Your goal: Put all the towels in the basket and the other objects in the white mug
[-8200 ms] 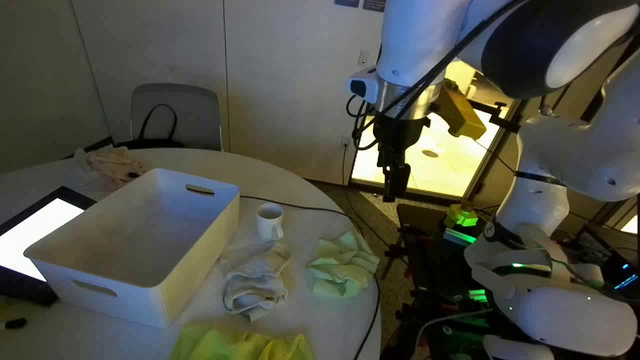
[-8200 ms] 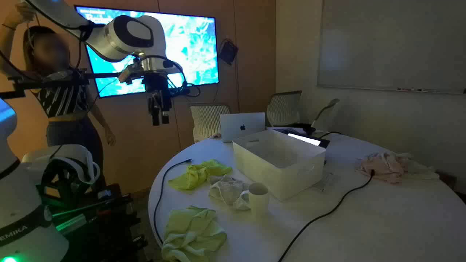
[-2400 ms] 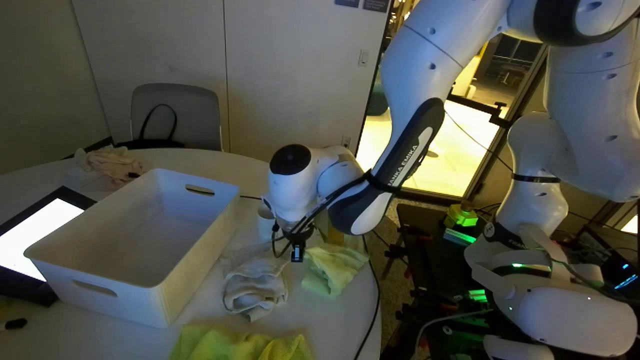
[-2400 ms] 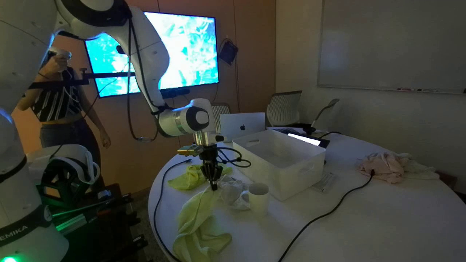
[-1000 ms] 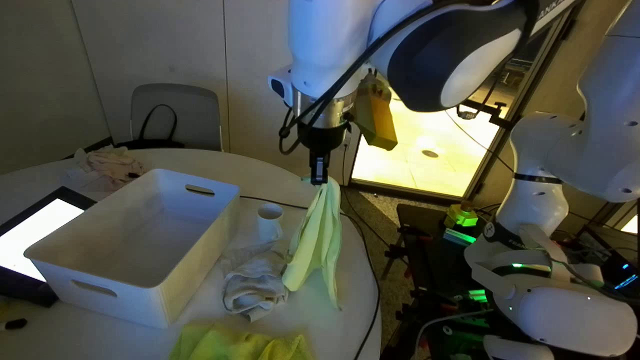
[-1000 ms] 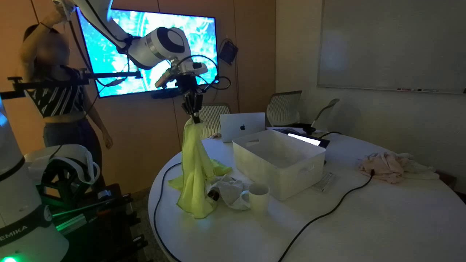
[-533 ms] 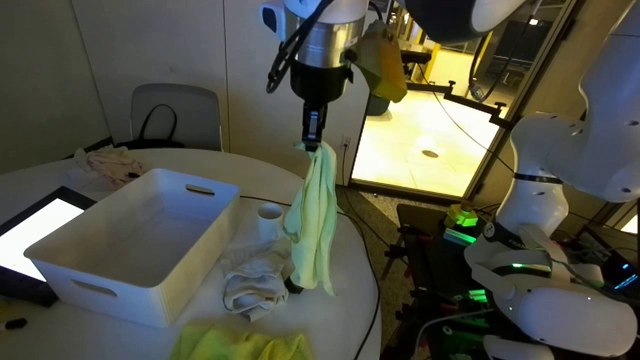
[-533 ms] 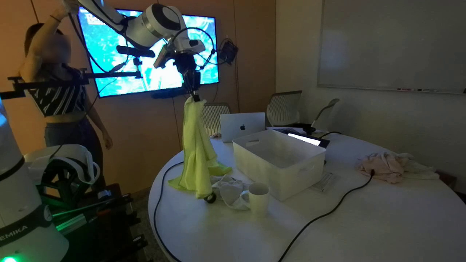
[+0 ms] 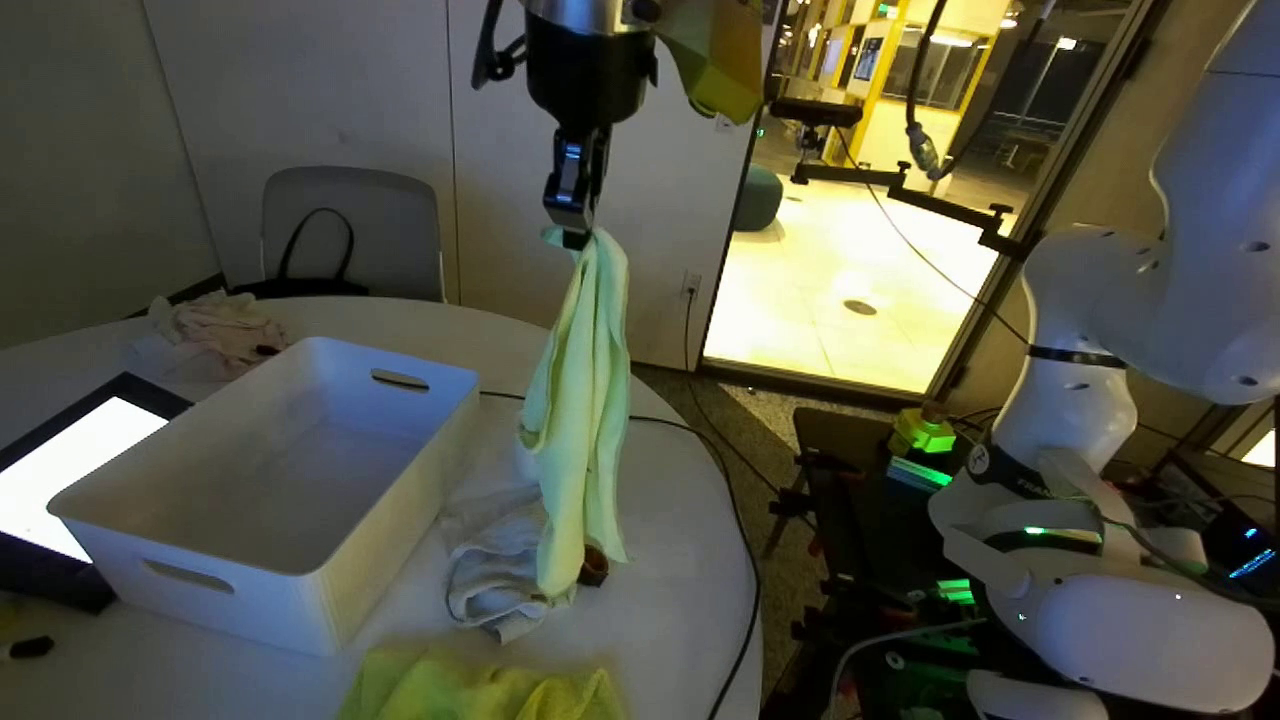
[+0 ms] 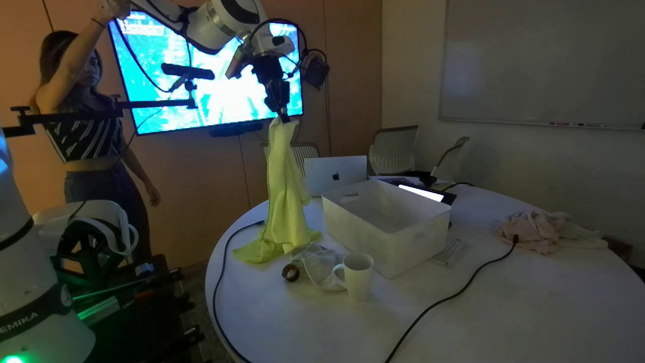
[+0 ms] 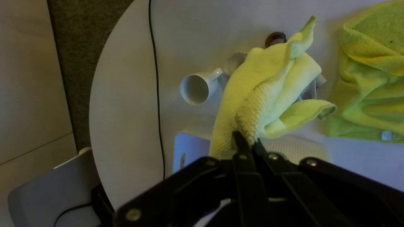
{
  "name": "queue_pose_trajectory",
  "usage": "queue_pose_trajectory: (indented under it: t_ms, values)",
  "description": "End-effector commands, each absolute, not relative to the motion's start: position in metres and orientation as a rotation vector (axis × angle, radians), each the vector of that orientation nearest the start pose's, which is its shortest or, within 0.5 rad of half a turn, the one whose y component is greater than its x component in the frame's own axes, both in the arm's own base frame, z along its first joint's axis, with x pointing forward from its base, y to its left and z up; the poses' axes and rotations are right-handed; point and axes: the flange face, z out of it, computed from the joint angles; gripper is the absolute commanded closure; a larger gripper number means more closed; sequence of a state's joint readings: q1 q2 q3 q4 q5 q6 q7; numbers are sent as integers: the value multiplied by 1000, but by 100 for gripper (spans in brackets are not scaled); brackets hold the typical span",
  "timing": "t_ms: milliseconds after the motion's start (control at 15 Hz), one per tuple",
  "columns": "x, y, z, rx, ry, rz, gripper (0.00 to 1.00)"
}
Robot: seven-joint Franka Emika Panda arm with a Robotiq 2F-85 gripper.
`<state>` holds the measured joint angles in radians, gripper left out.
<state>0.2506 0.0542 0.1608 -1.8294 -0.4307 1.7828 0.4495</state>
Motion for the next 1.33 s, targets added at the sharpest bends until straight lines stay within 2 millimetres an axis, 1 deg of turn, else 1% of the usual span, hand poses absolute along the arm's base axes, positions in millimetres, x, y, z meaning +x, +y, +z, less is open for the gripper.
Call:
queue_pose_trajectory:
  t_ms: [0, 400, 533, 733, 933, 1267]
  values:
    - [571, 194, 511, -3560, -86, -203, 99]
    - [624, 189, 525, -3561, -49, -305, 99]
    - [644, 188, 534, -3549, -8, -330, 99]
    - [669, 189, 548, -3514, 61, -426, 99]
    - [690, 190, 562, -3476, 125, -540, 99]
    - [713, 195, 592, -3385, 292, -763, 99]
